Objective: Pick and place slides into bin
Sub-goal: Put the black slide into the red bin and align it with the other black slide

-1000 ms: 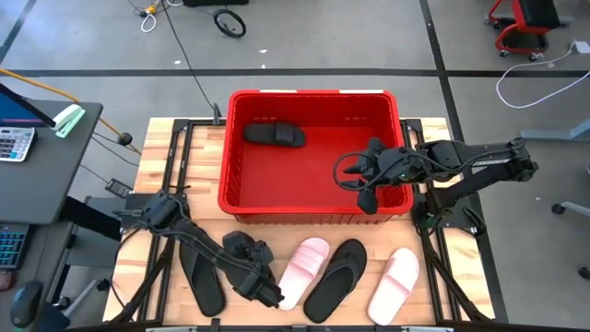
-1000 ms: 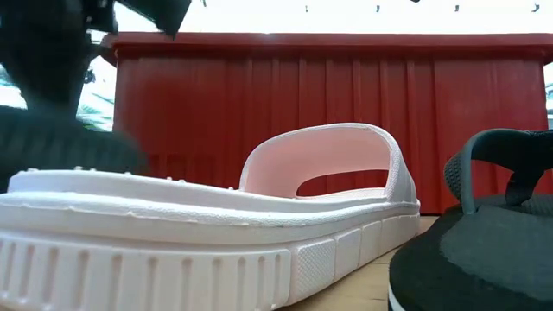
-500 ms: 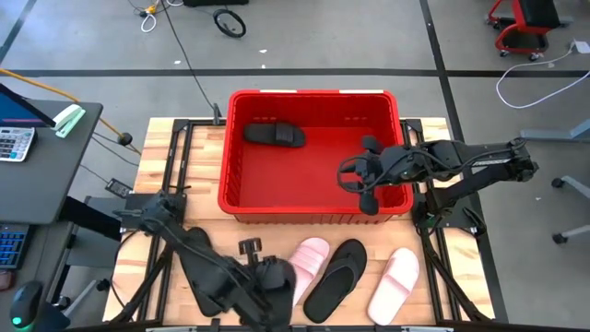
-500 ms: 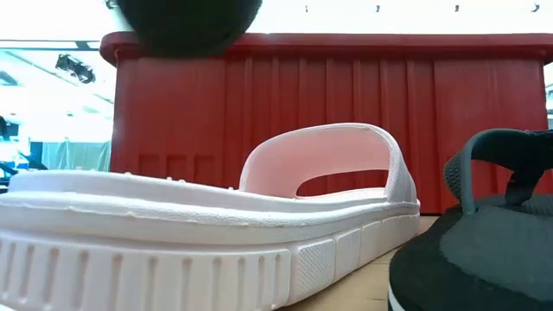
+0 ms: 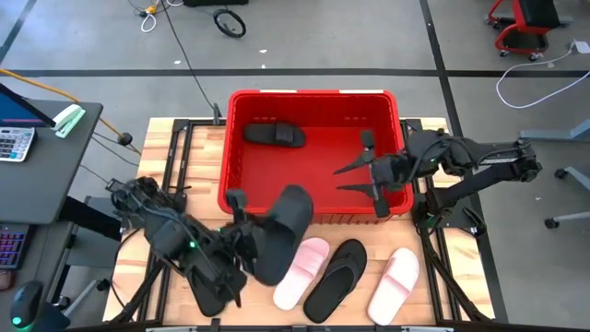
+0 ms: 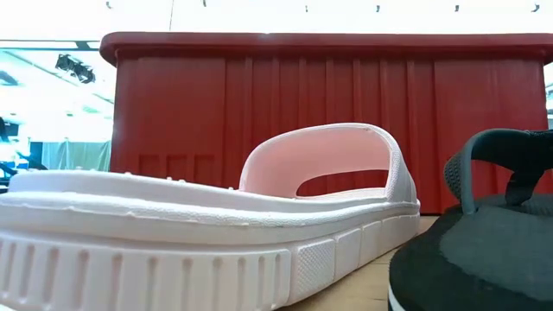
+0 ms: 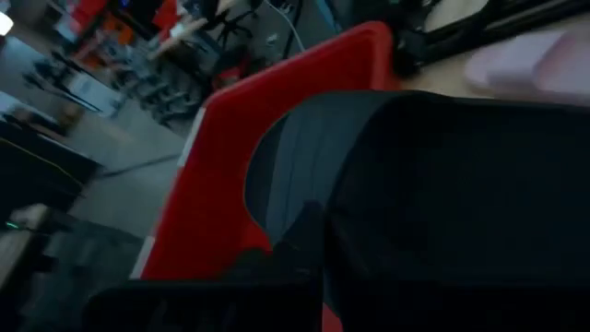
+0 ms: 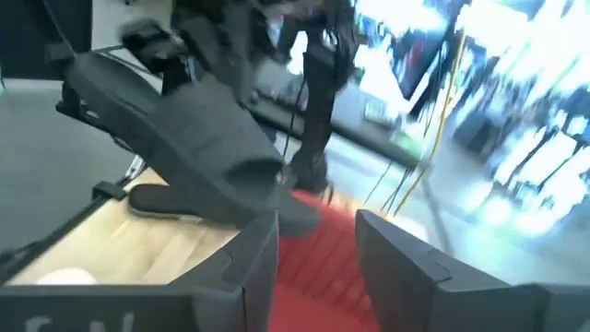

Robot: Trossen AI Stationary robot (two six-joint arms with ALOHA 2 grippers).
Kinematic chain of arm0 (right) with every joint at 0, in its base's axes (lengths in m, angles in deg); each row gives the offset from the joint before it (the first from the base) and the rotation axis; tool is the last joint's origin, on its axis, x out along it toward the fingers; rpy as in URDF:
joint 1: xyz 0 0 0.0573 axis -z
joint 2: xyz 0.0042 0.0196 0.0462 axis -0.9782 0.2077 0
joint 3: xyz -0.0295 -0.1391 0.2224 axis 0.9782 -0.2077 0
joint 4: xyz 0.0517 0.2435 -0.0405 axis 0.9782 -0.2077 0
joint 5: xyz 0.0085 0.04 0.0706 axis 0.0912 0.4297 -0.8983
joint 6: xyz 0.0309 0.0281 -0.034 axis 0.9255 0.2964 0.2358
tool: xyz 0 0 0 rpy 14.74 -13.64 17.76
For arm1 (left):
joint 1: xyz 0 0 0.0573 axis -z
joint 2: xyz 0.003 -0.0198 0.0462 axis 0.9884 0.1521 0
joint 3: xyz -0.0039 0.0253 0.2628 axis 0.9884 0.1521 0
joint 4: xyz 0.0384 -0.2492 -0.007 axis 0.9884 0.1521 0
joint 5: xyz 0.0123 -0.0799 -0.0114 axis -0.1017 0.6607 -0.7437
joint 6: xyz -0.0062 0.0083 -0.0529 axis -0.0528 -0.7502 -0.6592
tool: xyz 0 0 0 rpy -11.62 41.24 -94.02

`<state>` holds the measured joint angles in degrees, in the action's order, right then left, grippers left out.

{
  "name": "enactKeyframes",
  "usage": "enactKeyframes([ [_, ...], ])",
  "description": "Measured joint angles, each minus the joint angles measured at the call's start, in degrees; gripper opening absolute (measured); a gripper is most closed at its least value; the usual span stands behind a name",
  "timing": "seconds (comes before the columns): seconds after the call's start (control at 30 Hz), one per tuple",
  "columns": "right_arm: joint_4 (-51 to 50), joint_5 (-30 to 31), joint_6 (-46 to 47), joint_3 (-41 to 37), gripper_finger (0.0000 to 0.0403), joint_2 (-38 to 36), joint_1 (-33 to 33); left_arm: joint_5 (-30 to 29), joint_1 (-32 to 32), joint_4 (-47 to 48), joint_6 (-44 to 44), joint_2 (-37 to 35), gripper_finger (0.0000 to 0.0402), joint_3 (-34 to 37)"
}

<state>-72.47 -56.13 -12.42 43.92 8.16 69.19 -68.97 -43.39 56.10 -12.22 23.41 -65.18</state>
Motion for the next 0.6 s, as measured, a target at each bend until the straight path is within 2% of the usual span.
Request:
enactKeyframes([
  [0.17,1.7,-2.6,-7.4,0.0,0.0153,0.2,0.0,-0.2,-2.4,-6.2,9.7,-2.9,0.0008,0.0],
  [0.37,3.1,-1.8,-13.6,0.0,0.0173,0.4,0.0,0.1,-4.6,-15.6,23.3,-5.3,0.0008,-0.1],
  [0.6,6.0,-1.3,-20.8,0.0,0.0211,0.9,0.0,2.5,-6.6,-18.0,30.1,-5.9,0.0008,0.0],
])
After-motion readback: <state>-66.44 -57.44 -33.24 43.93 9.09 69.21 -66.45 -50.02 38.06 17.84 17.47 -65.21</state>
